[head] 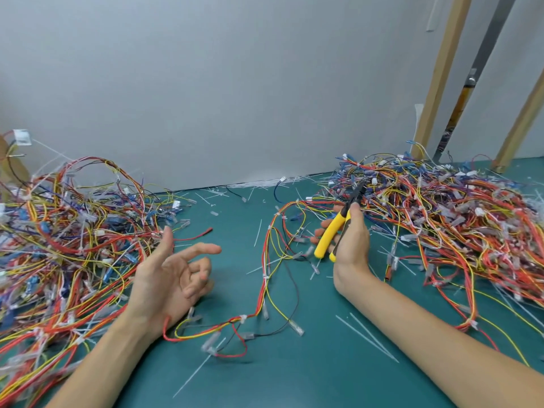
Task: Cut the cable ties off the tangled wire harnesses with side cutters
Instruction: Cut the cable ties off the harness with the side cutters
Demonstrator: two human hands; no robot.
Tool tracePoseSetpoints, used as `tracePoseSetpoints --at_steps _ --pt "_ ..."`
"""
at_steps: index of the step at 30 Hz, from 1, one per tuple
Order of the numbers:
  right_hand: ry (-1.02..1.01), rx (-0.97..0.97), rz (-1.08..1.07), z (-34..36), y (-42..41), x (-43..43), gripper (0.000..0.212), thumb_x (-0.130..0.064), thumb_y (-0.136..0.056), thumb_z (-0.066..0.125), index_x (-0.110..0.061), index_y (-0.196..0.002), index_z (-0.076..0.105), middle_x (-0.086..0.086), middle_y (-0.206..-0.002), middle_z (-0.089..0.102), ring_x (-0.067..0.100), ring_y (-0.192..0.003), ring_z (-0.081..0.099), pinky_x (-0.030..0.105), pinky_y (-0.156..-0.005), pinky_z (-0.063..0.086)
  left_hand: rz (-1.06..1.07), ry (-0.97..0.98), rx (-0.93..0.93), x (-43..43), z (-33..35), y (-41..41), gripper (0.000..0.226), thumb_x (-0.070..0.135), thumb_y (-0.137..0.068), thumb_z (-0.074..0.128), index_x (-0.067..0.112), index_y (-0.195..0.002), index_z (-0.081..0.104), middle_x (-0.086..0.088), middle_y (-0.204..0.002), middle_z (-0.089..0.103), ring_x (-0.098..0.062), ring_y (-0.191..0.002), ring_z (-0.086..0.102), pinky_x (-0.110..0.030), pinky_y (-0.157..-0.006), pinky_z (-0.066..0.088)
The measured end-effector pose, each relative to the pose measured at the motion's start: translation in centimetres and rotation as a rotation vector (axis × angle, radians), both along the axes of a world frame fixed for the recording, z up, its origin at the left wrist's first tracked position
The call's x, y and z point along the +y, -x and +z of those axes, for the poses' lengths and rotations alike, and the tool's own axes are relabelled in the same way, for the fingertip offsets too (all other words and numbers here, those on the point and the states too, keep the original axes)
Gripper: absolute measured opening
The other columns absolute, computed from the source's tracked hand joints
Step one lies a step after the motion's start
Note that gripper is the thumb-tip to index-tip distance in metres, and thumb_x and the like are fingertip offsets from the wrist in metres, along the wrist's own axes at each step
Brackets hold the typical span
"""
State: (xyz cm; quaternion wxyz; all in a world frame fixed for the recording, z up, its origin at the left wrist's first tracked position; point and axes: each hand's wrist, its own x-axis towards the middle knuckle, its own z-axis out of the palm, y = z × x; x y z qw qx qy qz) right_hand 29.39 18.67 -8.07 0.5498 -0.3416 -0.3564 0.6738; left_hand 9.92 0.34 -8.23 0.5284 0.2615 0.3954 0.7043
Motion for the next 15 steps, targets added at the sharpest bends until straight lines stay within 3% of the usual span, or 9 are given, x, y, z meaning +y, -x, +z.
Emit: tracePoseSetpoints --at_steps 3,5,8,10,12,15 --pt "0.023 -0.033 0.019 0.0 0.0 0.1 0.039 -0.048 -0.1 0.04 -0.013 -0.101 0.059 0.003 -0.063 0.058 0.016 -0.051 0.061 0.031 -0.048 0.054 0.033 0.023 0.018 0.2 0.1 -0.1 0.067 0.06 -0.088 0.041 0.002 -0.087 0.074 -0.01 -0.058 0.053 -0.013 -0.034 0.038 -0.02 -0.046 0.042" --pt "0.033 -0.061 0.044 0.0 -0.1 0.1 0.039 -0.049 -0.099 0.041 -0.014 -0.1 0.059 0.001 -0.06 0.059 0.015 -0.05 0.061 0.032 -0.05 0.055 0.078 0.084 0.147 0.7 0.0 -0.7 0.054 0.047 -0.089 0.046 0.003 -0.081 0.075 -0.012 -0.06 0.057 -0.014 -0.038 0.044 -0.02 -0.047 0.044" --pt "0.045 -0.062 0.104 0.1 -0.3 0.3 0.04 -0.051 -0.096 0.044 -0.015 -0.097 0.061 0.001 -0.059 0.06 0.015 -0.051 0.061 0.032 -0.053 0.056 0.133 0.18 0.765 0.9 -0.4 -2.2 0.021 0.021 -0.095 0.056 0.009 -0.085 0.07 -0.009 -0.068 0.066 -0.015 -0.048 0.057 -0.018 -0.056 0.047" --pt "0.026 -0.057 0.146 0.2 -0.4 0.3 0.042 -0.053 -0.093 0.045 -0.016 -0.097 0.065 0.001 -0.062 0.062 0.016 -0.055 0.062 0.033 -0.057 0.055 0.157 0.173 1.153 1.0 -0.8 -3.4 0.014 0.018 -0.097 0.058 0.016 -0.087 0.066 -0.001 -0.071 0.069 -0.013 -0.048 0.062 -0.016 -0.057 0.046" --pt "0.007 -0.041 0.172 0.3 -0.6 0.3 0.041 -0.052 -0.092 0.047 -0.016 -0.099 0.067 0.002 -0.065 0.063 0.017 -0.058 0.063 0.033 -0.06 0.055 0.212 0.161 1.348 1.6 -0.5 -4.2 0.012 0.019 -0.096 0.058 0.022 -0.086 0.063 0.006 -0.069 0.067 -0.011 -0.045 0.062 -0.015 -0.054 0.043" --pt "0.004 -0.029 0.179 0.3 -0.7 0.2 0.035 -0.046 -0.091 0.05 -0.015 -0.101 0.067 0.003 -0.067 0.061 0.017 -0.06 0.062 0.036 -0.063 0.056 0.315 0.2 1.409 3.9 1.1 -4.7 0.009 0.018 -0.096 0.056 0.024 -0.096 0.063 0.009 -0.076 0.067 -0.011 -0.054 0.063 -0.024 -0.063 0.048"
